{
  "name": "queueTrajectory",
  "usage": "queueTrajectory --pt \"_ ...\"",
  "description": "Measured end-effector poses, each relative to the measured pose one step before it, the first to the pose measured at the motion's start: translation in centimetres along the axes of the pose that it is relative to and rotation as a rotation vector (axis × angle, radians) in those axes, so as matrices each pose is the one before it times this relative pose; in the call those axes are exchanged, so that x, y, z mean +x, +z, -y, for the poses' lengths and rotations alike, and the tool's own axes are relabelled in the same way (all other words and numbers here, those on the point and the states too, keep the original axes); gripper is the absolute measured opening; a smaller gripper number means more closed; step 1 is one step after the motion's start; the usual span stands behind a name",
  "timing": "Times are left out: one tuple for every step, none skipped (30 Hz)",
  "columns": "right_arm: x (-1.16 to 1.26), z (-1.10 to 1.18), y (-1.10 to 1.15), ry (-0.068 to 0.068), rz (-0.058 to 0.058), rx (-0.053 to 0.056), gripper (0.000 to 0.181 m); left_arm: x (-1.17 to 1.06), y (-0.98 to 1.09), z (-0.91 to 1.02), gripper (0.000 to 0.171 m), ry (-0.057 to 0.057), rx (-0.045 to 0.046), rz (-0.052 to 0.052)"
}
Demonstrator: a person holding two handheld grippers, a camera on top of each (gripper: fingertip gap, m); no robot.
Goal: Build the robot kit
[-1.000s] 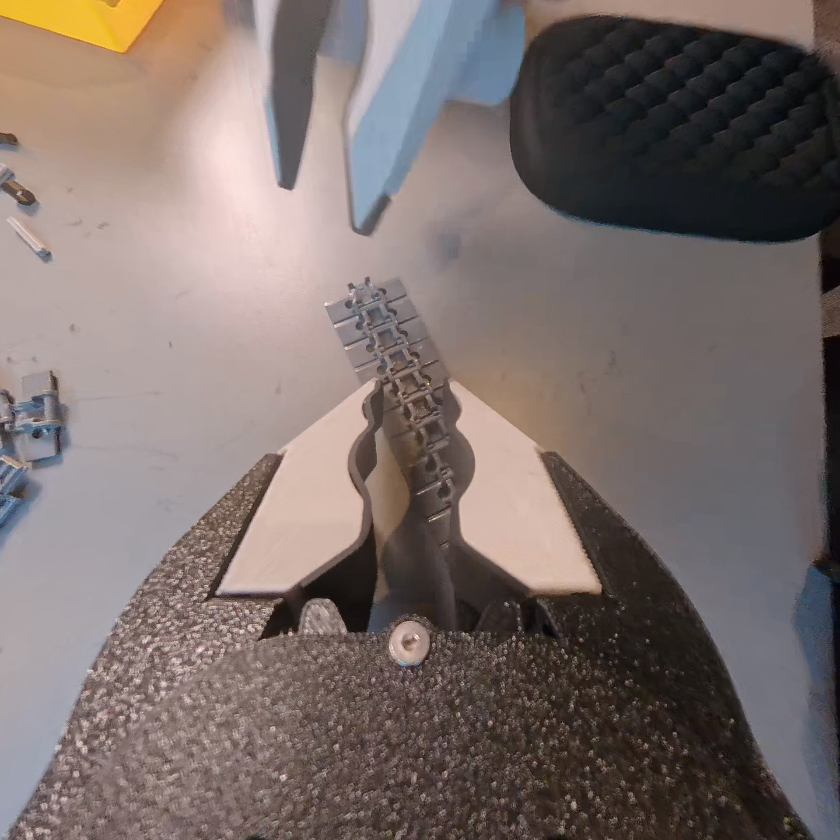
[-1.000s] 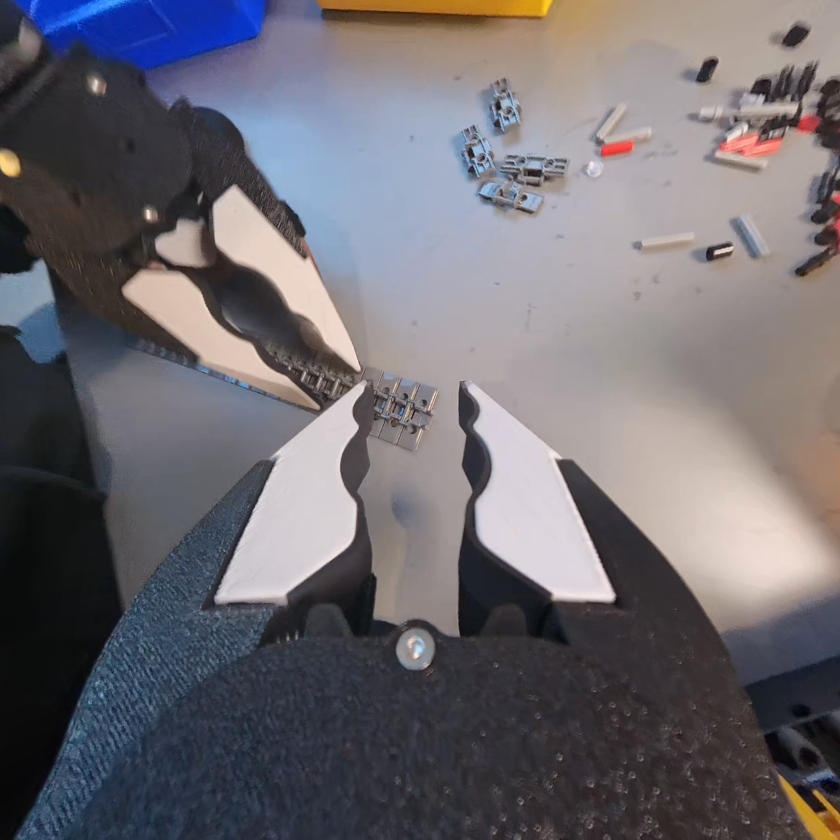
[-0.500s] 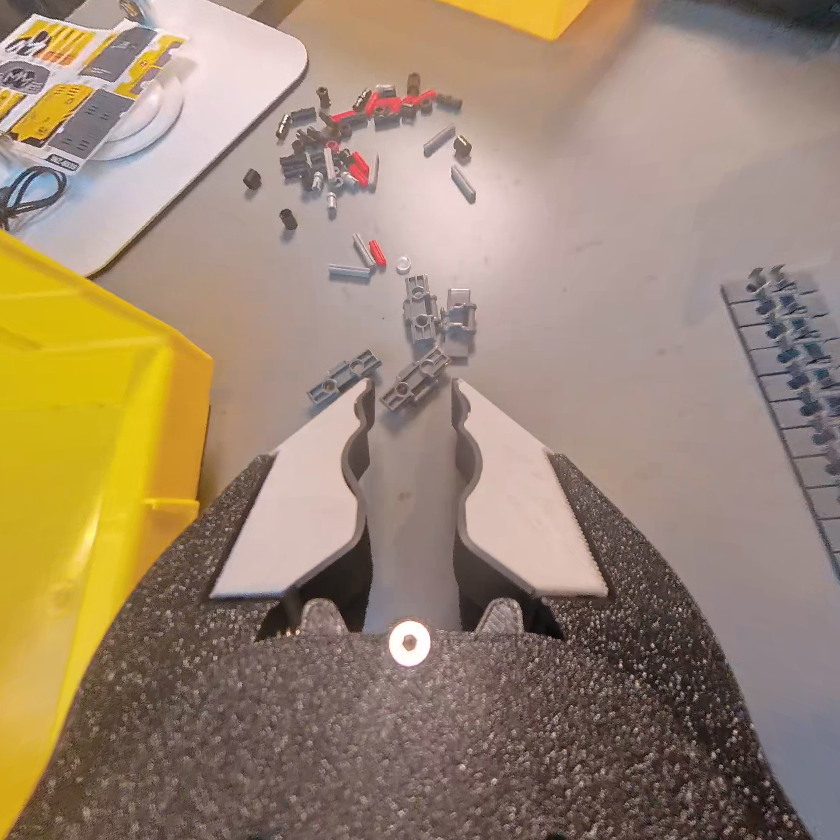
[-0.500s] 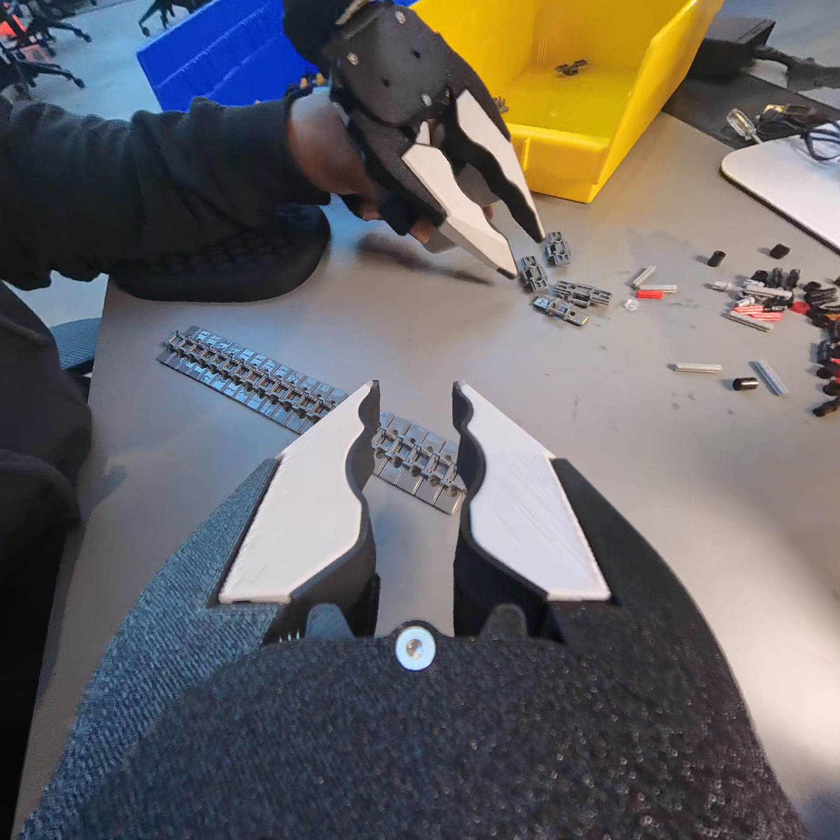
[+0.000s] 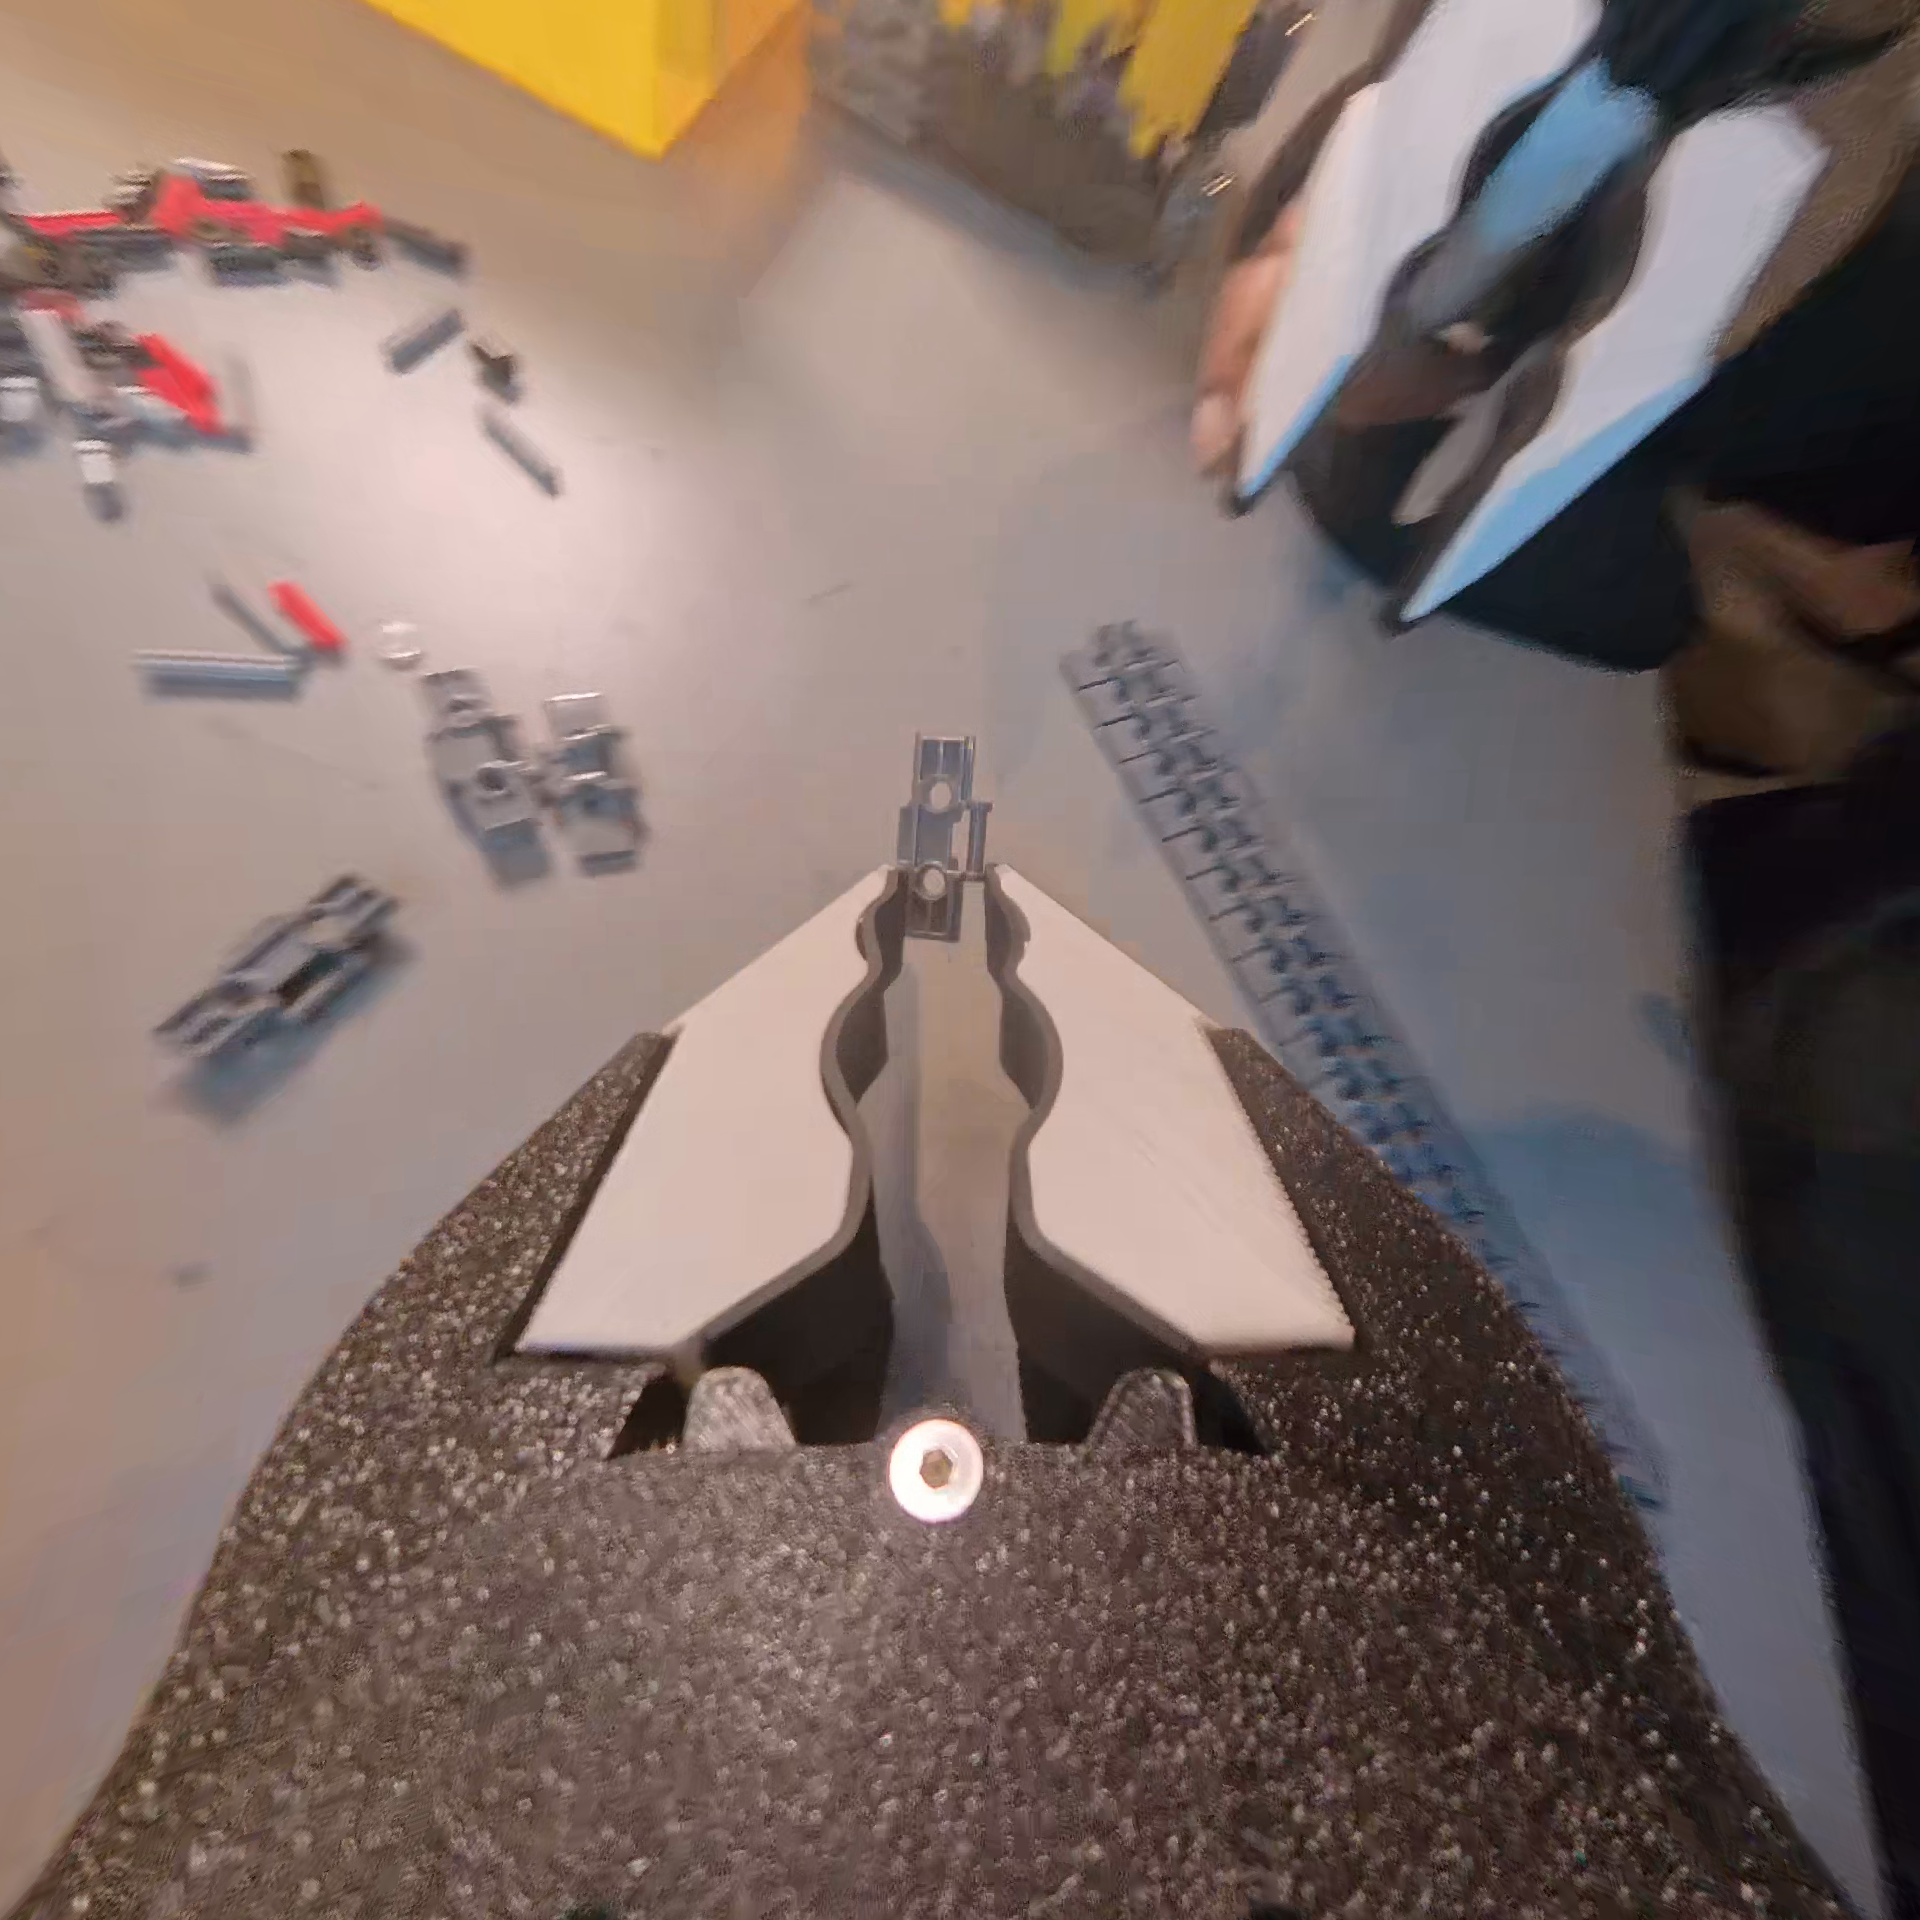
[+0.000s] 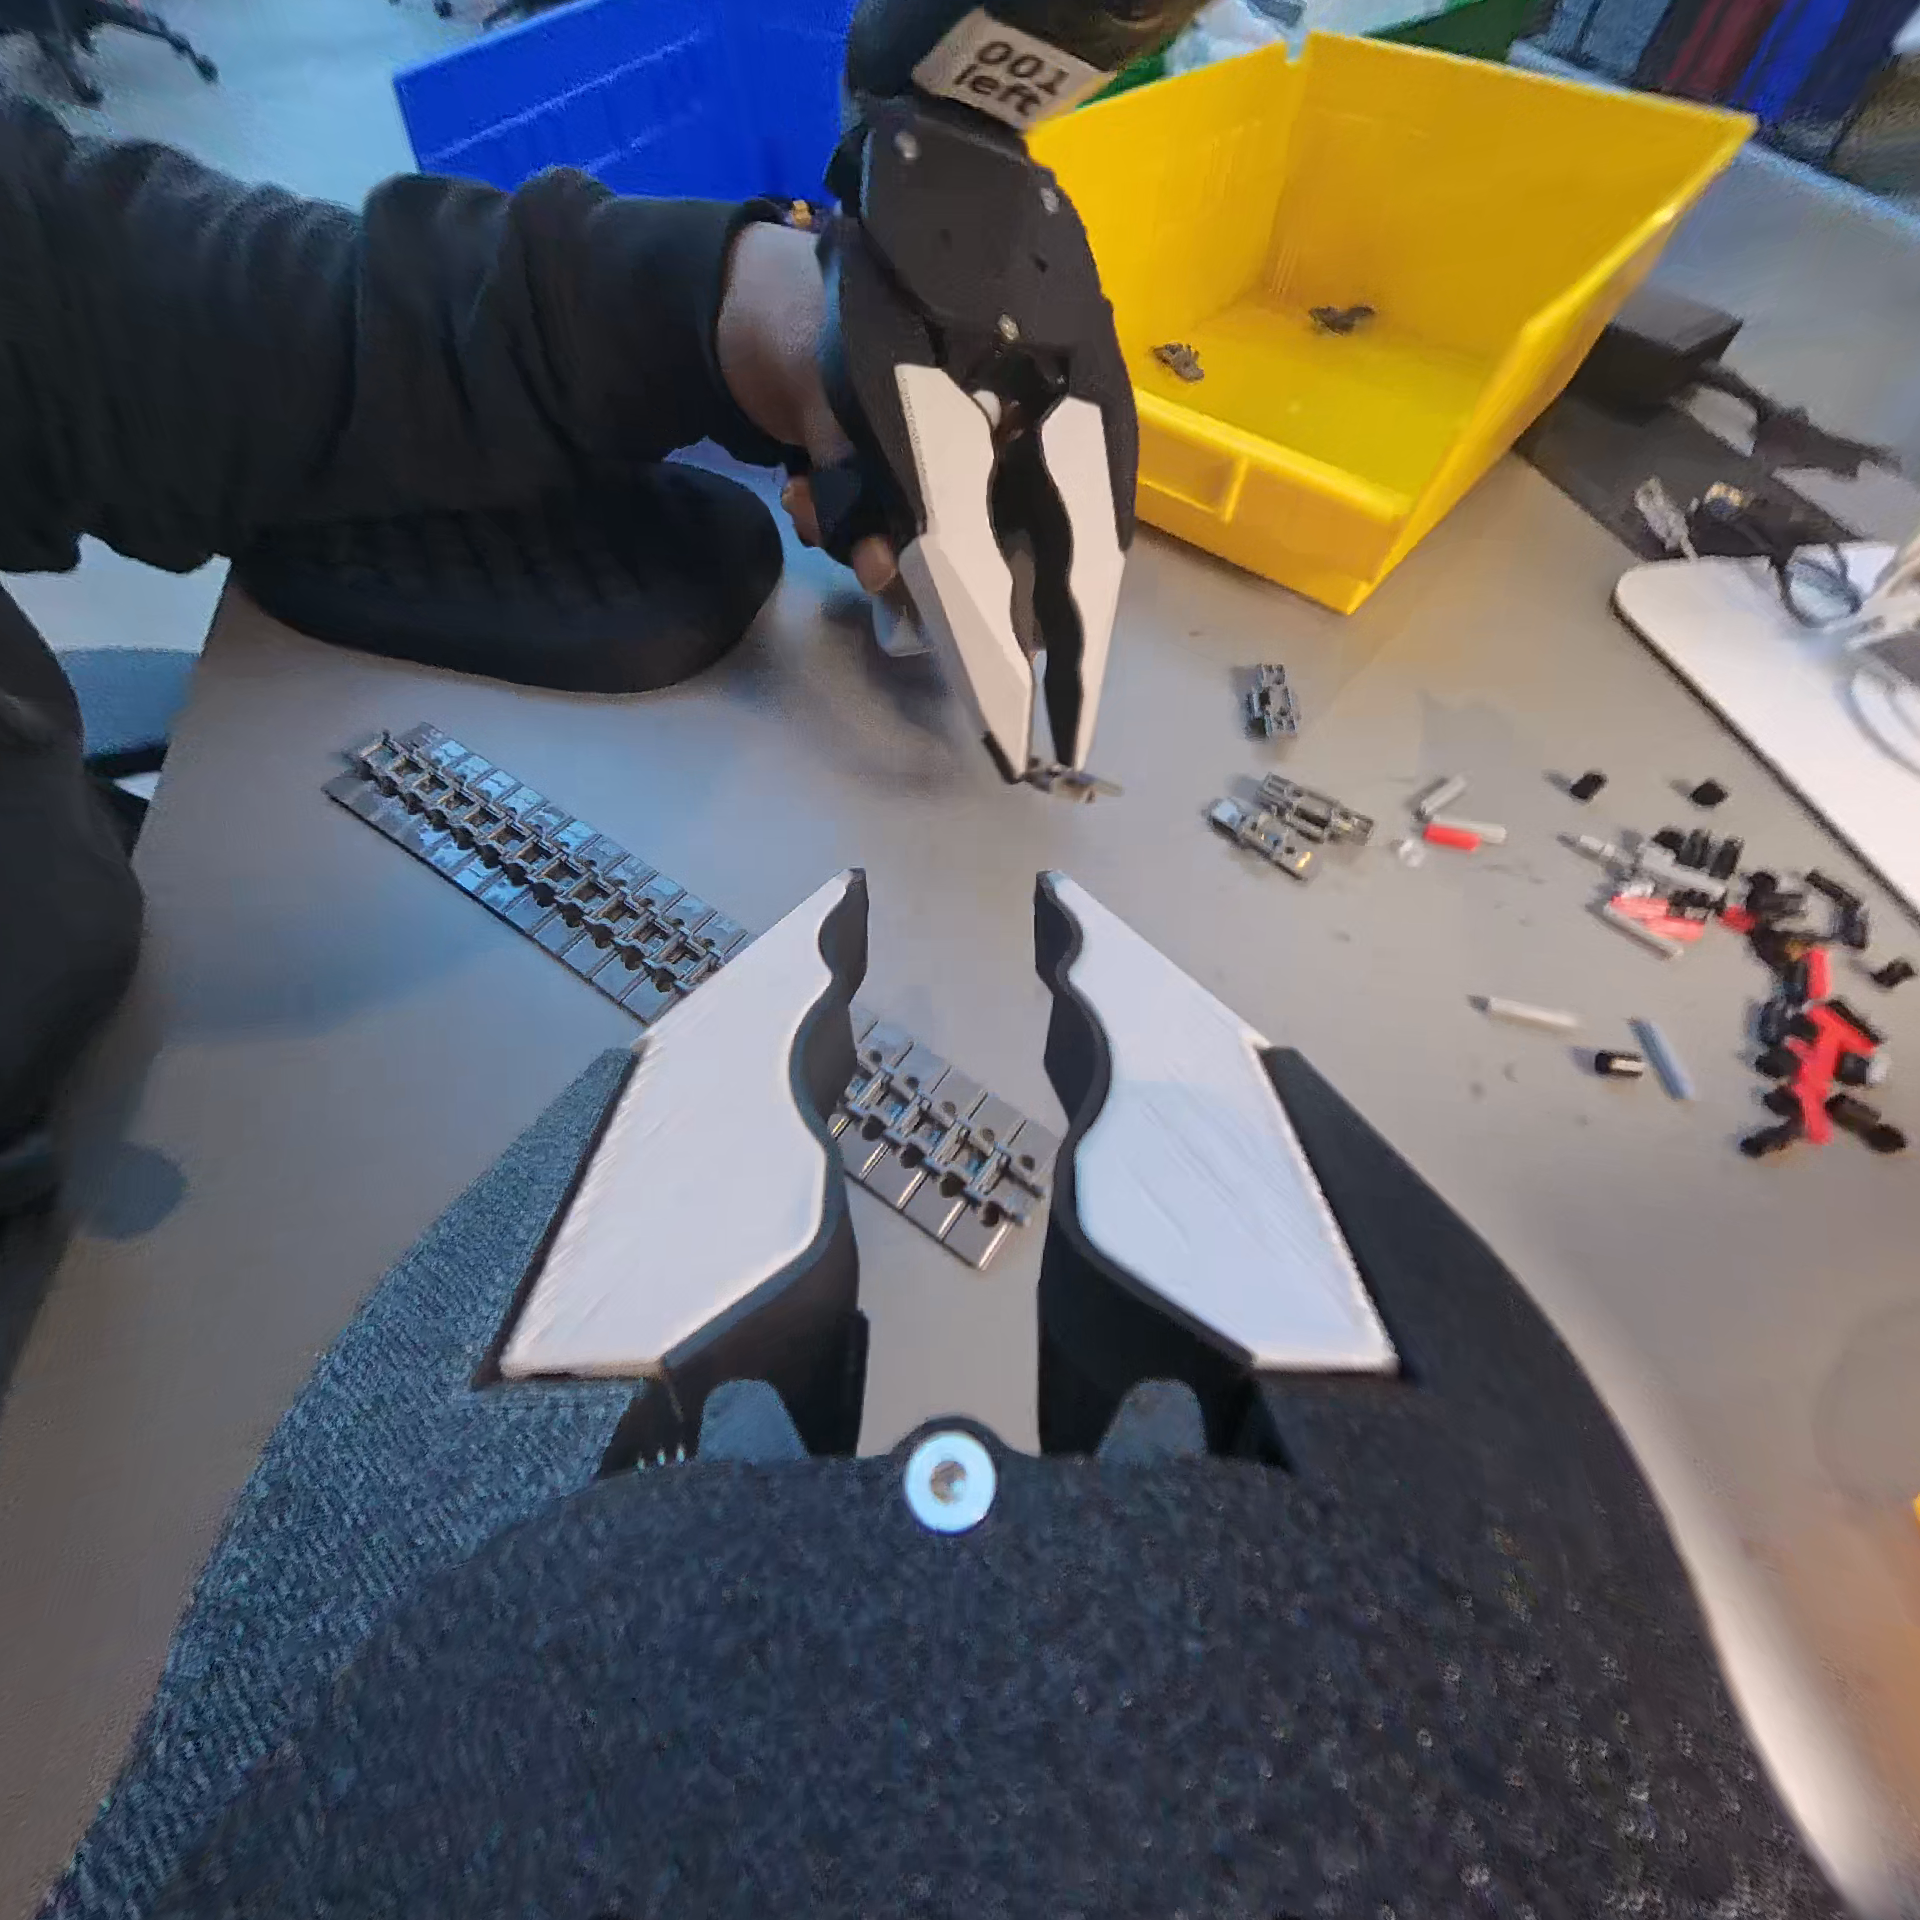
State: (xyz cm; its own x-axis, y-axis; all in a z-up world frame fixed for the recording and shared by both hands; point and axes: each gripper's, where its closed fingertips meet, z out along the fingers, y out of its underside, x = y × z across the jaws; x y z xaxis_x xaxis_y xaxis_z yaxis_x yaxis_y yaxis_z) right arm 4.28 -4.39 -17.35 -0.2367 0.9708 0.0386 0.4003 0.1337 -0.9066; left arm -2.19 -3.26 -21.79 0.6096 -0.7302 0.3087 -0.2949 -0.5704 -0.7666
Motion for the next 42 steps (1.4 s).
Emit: queueTrajectory --pt "-0.187 0.362 0.098 -0.0555 0.0028 -0.0034 0.033 1.544 -0.05 0.483 0.014 -0.0243 0.02442 -0.0891" --pt "-0.319 0.293 0.132 -0.0686 0.0098 -0.0094 0.033 1.602 0.135 0.206 0.014 -0.0137 0.00493 -0.0881" --pt "-0.474 0.229 0.143 -0.0789 0.0153 -0.0138 0.035 1.246 0.317 0.131 0.014 0.0042 0.00115 -0.0598" --pt "-0.324 0.135 0.188 -0.0759 0.0046 -0.0201 0.036 1.022 0.453 0.034 0.014 0.0102 -0.00508 -0.0435" --pt "-0.271 0.042 0.231 -0.0609 0.0048 -0.0233 0.037 1.025 0.514 0.006 0.014 0.0091 -0.00774 -0.0456" --pt "-0.381 -0.071 0.24 -0.037 0.0182 -0.0244 0.037 0.9 0.485 0.147 0.014 0.0106 0.00237 -0.0385" --pt "-0.579 -0.064 0.207 -0.0191 0.0343 -0.016 0.037 0.629 0.408 0.21 0.014 0.0057 0.00697 -0.0249" --pt "-0.586 0.108 0.114 -0.0123 0.0309 0.0015 0.036 0.554 0.324 0.155 0.014 0.0013 0.00544 -0.0246" --pt "-0.387 0.143 0.041 -0.0082 0.0169 0.007 0.032 0.476 0.255 0.135 0.014 0.0031 0.00772 -0.0209" --pt "-0.287 0.153 0.001 -0.0069 0.0083 0.0081 0.025 0.419 0.214 0.048 0.014 -0.0008 0.00469 -0.02" --pt "-0.314 0.12 -0.047 -0.0037 0.0107 0.0065 0.019 0.327 0.159 -0.014 0.014 -0.001 0.00383 -0.0161" --pt "-0.408 0.092 -0.055 0.0058 0.02 0.0043 0.015 0.266 0.096 -0.012 0.014 -0.0002 0.00544 -0.0135" --pt "-0.293 0.14 -0.097 0.0148 0.0143 0.0087 0.012 0.264 0.02 0.002 0.014 -0.0017 0.00573 -0.0158" --pt "-0.16 0.125 -0.123 0.0228 0.0088 0.0132 0.01 0.204 -0.032 0.075 0.014 0.0 0.00941 -0.0123" --pt "-0.11 0.122 -0.141 0.0399 0.012 0.0162 0.01 0.148 -0.028 0.134 0.014 0.003 0.01007 -0.0056" --pt "-0.034 0.098 -0.145 0.0608 0.0158 0.0183 0.009 0.104 -0.006 0.174 0.014 0.008 0.00936 0.0017" --pt "-0.018 -0.107 -0.149 0.0745 0.0232 0.0077 0.009 -0.031 -0.003 0.162 0.012 0.0158 0.00797 0.0144" --pt "0.043 -0.186 -0.179 0.0777 0.0219 0.0026 0.008 -0.122 -0.001 0.002 0.009 0.0237 -0.00214 0.0242" --pt "0.036 0.012 -0.247 0.0685 0.0204 0.013 0.008 -0.357 0.028 -0.236 0.009 0.0285 -0.01672 0.0405" --pt "-0.088 0.006 -0.218 0.0598 0.0232 0.0074 0.008 -0.433 0.056 -0.099 0.012 0.0302 -0.00971 0.0473" --pt "-0.08 -0.096 -0.131 0.0449 0.0176 -0.0046 0.008 0.088 0.081 0.209 0.009 0.0184 0.01025 0.0131" --pt "-0.077 -0.011 -0.092 0.0333 0.0134 -0.001 0.008 0.258 0.123 0.159 0.005 0.0089 0.0049 0.0" --pt "0.034 0.021 -0.074 0.0288 0.0056 -0.0015 0.008 -0.005 0.155 0.024 0.004 0.0154 -0.00608 0.0163" --pt "0.094 0.238 -0.098 0.0233 0.0013 0.0135 0.008 -0.038 0.116 0.073 0.002 0.0206 -0.00167 0.0195" --pt "-0.059 0.584 -0.183 0.0297 0.0128 0.0362 0.008 0.012 0.068 0.157 0.002 0.0109 0.00481 0.0121" --pt "-0.05 0.709 -0.222 0.0274 0.013 0.0449 0.008 0.019 -0.013 0.423 0.002 -0.0034 0.02476 0.0048" --pt "-0.003 0.853 -0.233 0.0197 0.0069 0.056 0.008 -0.015 -0.074 0.629 0.002 -0.0124 0.04061 0.0018" --pt "0.01 0.846 -0.227 0.021 0.005 0.0588 0.008 0.008 -0.142 0.74 0.002 -0.0148 0.05116 -0.0011" --pt "0.022 0.776 -0.189 0.0253 0.0053 0.0554 0.008 0.018 -0.172 0.747 0.002 -0.0155 0.05179 -0.0022" --pt "0.097 0.716 -0.157 0.0207 -0.0009 0.0529 0.008 -0.038 -0.166 0.686 0.002 -0.0156 0.04959 0.0013" --pt "0.143 0.633 -0.129 0.0118 -0.0075 0.0481 0.008 -0.114 -0.111 0.603 0.002 -0.0167 0.04632 0.0051" --pt "0.016 0.5 -0.075 0.0045 -0.0032 0.0403 0.008 -0.023 -0.059 0.518 0.001 -0.0197 0.04027 -0.0018" --pt "-0.015 0.359 -0.02 -0.0016 -0.003 0.0289 0.008 0.062 -0.011 0.426 0.001 -0.0184 0.03394 -0.0059" --pt "0.011 0.328 -0.011 -0.0085 -0.0082 0.025 0.008 0.046 0.04 0.349 0.001 -0.0125 0.02718 -0.003" --pt "0.005 0.268 0.006 -0.0117 -0.0086 0.0195 0.008 0.039 0.042 0.3 0.001 -0.0079 0.02221 -0.0007" --pt "-0.067 0.221 0.011 -0.01 -0.0042 0.0134 0.008 0.064 0.033 0.289 0.001 -0.0072 0.02185 -0.0016" --pt "0.002 0.263 -0.034 -0.0072 -0.0073 0.0127 0.008 0.045 0.019 0.251 0.001 -0.0094 0.01981 -0.0021" --pt "0.054 0.204 -0.04 -0.0079 -0.0083 0.0066 0.008 0.02 0.02 0.212 0.001 -0.0134 0.01822 -0.002" --pt "0.038 0.105 -0.026 -0.0104 -0.0078 -0.0008 0.008 0.008 0.021 0.116 0.001 -0.0122 0.01276 -0.0022" --pt "0.044 0.14 -0.03 -0.0095 -0.0076 0.0013 0.008 -0.032 0.003 0.156 0.001 -0.0069 0.01542 0.0012" --pt "-0.08 0.138 -0.014 0.0006 0.0042 0.0005 0.008 0.089 0.016 0.136 0.001 -0.0066 0.01429 -0.0054" --pt "-0.127 0.127 -0.014 0.0066 0.0095 -0.0014 0.008 0.176 0.035 0.096 0.001 -0.0072 0.00949 -0.0095"
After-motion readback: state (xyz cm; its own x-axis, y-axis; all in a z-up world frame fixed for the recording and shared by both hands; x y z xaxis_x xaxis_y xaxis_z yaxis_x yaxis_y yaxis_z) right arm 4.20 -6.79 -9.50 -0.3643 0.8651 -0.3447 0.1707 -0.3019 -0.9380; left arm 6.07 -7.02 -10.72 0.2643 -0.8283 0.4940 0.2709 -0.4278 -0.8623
